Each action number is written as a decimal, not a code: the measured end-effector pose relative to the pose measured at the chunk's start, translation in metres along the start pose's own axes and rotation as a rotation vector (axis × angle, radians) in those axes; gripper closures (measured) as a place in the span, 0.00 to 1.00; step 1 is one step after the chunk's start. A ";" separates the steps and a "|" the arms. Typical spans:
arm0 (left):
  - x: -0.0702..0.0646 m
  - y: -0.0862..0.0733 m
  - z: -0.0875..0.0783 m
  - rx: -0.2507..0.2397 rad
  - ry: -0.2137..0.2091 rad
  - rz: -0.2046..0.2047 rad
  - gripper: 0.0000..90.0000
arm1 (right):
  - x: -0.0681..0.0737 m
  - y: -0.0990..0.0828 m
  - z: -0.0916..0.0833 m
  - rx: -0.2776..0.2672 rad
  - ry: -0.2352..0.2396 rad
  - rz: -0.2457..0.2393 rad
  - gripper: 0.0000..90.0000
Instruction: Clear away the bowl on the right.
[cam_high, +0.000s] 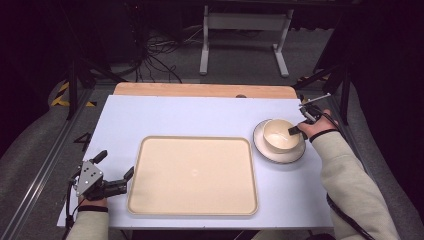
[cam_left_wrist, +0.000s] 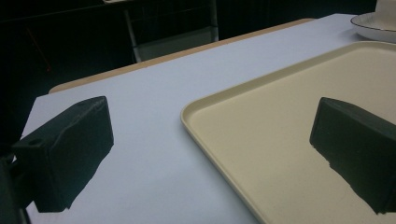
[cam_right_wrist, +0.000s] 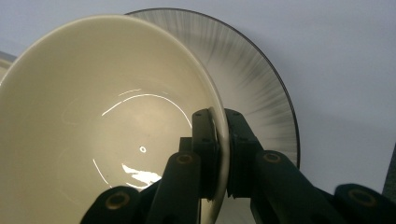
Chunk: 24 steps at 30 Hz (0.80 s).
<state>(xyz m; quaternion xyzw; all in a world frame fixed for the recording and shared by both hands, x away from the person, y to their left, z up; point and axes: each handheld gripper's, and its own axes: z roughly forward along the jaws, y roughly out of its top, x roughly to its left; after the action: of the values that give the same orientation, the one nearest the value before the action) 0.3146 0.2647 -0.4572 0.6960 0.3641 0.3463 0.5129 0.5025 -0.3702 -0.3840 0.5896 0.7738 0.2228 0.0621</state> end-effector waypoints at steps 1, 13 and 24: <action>0.000 0.000 0.000 0.000 -0.001 0.001 0.00 | 0.000 0.000 0.000 0.004 -0.002 0.013 0.94; 0.000 0.000 0.000 0.002 -0.002 0.001 0.00 | 0.012 0.003 -0.005 -0.010 -0.040 0.031 0.94; 0.000 0.000 0.000 0.003 0.000 0.003 0.00 | 0.025 0.011 -0.021 -0.004 -0.052 -0.001 0.94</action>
<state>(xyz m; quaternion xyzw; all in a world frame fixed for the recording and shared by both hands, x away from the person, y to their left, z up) 0.3148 0.2641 -0.4572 0.6974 0.3636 0.3463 0.5114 0.4973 -0.3504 -0.3564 0.5949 0.7716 0.2090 0.0836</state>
